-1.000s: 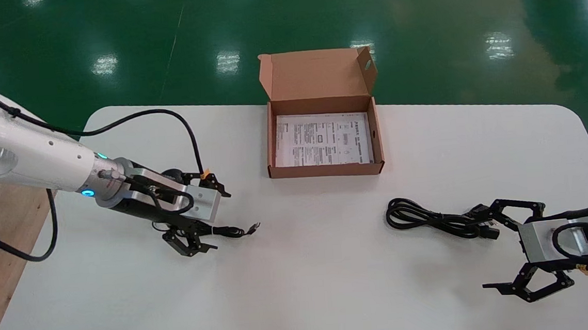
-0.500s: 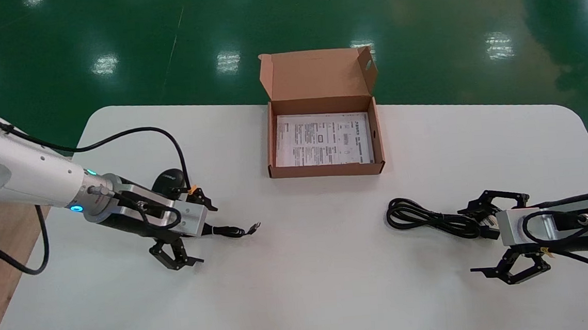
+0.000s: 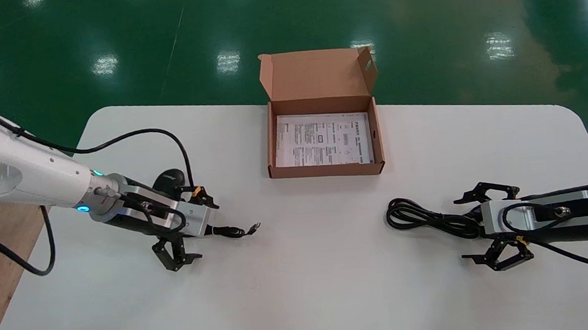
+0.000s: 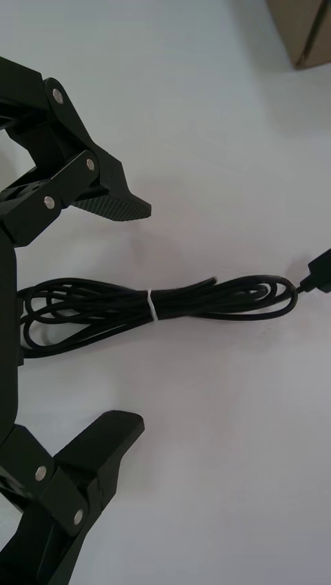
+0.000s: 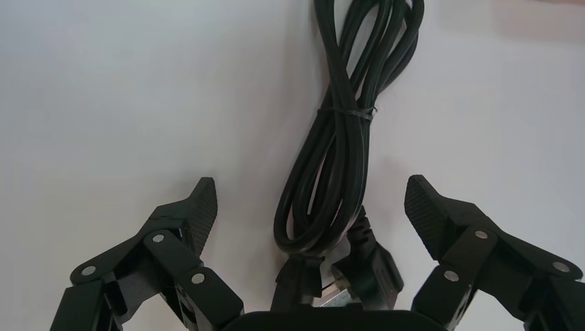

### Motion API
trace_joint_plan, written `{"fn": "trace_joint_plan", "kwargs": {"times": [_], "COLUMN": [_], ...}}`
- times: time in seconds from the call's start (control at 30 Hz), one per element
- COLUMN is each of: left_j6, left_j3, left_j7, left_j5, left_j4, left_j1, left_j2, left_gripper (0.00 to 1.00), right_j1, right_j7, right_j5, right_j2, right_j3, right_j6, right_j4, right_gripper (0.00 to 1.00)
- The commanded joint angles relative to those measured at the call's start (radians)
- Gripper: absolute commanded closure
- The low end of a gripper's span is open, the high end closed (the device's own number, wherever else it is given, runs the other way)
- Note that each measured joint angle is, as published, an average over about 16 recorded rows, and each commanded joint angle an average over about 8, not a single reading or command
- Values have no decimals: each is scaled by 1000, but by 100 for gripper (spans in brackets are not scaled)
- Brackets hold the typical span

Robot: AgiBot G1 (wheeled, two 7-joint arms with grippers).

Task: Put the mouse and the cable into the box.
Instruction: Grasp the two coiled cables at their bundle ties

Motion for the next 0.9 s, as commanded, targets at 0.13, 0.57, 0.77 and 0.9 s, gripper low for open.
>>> {"fn": "trace_joint_plan", "kwargs": {"times": [0.13,0.57,0.77,0.9], "left_j6": [-5,-3,-3,-3], "left_j3": [4,3,2,1], "left_j7": [10,5,4,4], "left_j5": [4,5,5,4], "left_j4": [3,-1,-1,-2], "left_j1": [0,0,0,-1], "left_j2": [4,1,1,1], "left_gripper": [100,100,100,100], "right_j1": [-1,-2,-2,-2], "right_j7": [-4,-2,-2,-2], "right_j5": [-1,0,1,1], "right_j2": [-9,-4,-2,-2], "right_j3": [0,1,1,1], "right_j6": [14,3,0,-1], "right_j4": [-16,-5,-2,-1], "right_gripper": [100,100,100,100]}}
